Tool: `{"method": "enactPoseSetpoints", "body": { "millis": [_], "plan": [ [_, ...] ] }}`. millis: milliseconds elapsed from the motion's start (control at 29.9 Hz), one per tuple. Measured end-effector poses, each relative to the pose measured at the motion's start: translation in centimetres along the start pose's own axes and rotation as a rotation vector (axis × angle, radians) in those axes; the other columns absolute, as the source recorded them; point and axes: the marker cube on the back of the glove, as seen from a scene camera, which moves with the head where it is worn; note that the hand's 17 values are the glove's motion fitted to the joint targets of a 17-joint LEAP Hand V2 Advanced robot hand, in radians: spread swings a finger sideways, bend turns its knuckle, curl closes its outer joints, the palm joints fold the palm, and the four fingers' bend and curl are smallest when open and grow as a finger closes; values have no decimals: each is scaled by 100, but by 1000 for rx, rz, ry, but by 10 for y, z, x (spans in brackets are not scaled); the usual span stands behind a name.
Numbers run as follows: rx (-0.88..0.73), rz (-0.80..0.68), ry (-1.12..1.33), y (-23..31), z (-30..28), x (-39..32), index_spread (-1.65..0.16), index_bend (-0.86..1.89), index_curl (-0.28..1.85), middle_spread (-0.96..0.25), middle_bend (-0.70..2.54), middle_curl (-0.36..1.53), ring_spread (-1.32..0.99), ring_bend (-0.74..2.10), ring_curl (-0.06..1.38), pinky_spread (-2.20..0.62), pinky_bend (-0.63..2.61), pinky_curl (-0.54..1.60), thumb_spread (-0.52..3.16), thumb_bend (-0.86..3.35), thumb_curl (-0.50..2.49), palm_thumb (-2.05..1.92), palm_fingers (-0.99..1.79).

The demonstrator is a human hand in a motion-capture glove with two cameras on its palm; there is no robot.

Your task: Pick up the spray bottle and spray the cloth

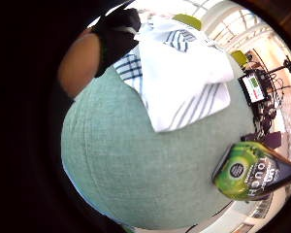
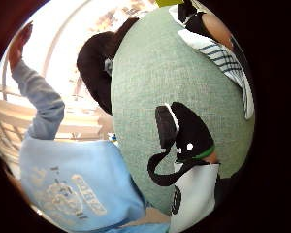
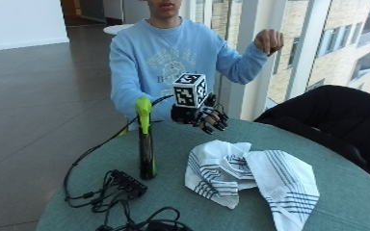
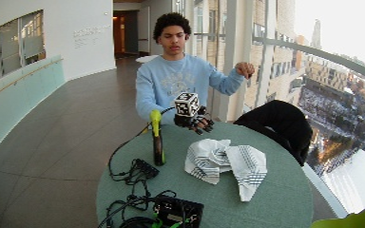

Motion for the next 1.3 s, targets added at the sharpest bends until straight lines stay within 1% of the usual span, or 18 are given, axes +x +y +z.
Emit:
{"method": "enactPoseSetpoints", "body": {
  "millis": [134, 301, 535, 770, 1037, 1171, 1305],
  "plan": [
    [-22, -15, 21, -8, -1, -1, -26, 30, 16, -5, 31, 13, 0, 25, 10, 16, 26, 12, 61, 33, 12, 52, 59],
    [-48, -14, 35, -22, 0, -1, -33, 26, 22, -6, 32, 19, 0, 23, 14, 21, 25, 17, 84, 31, 15, 54, 56],
    [-96, -12, 46, -36, 6, -2, -38, 22, 26, -7, 31, 24, -4, 17, 15, 23, 25, 21, 101, 28, 18, 56, 52],
    [-105, 7, 48, -35, 5, 1, -41, 15, 27, -8, 36, 28, -9, 16, 15, 25, 25, 24, 110, 23, 20, 56, 48],
    [-88, 20, 56, -11, -5, 0, -42, 13, 26, -9, 40, 32, -7, 20, 17, 25, 24, 26, 115, 19, 22, 58, 47],
    [-64, 37, 42, 15, -12, 2, -42, 13, 25, -9, 38, 33, -5, 24, 20, 26, 22, 27, 116, 16, 23, 59, 49],
    [-28, 76, 30, 49, -24, 6, -42, 16, 26, -9, 36, 33, -5, 21, 20, 26, 22, 28, 116, 14, 24, 61, 48]
  ]
}}
